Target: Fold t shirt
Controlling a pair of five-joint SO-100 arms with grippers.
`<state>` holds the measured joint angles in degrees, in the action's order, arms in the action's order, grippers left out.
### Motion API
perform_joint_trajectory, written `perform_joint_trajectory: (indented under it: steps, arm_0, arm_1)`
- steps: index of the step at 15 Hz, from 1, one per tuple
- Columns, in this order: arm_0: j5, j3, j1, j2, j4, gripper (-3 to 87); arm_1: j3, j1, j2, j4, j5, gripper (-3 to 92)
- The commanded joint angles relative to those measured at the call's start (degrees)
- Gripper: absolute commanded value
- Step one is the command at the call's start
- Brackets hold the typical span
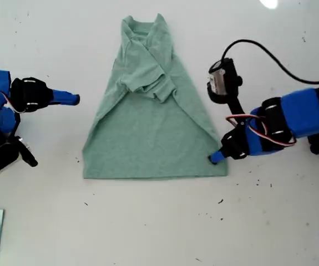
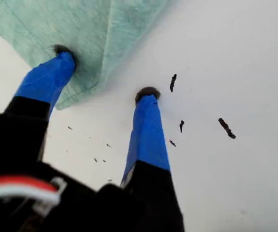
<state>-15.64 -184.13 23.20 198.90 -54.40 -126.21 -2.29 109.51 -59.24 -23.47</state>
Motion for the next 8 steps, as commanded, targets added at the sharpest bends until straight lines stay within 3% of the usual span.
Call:
perform_joint_trajectory:
  steps: [1,2,4,8]
  arm_0:
    - [-0.6,-0.5,0.1,0.4,0.2,-0.2]
    - [-0.6,-0.5,0.1,0.4,0.2,-0.2]
    - [-0.6,-0.5,0.0,0.4,0.2,-0.2]
    - [-0.8,-0.5,0.0,0.4,0.2,-0.2]
  arm_1:
    - [-1.9,-1.0,-5.5,8.6,0.9,10.3]
    - [-2.6,-1.0,-6.7,9.0,1.5,1.5]
    - [-1.8,-0.4,-4.1,4.6,0.1,-0.4]
    - [9.7,0.9,3.6,-15.8,-4.7,-0.4]
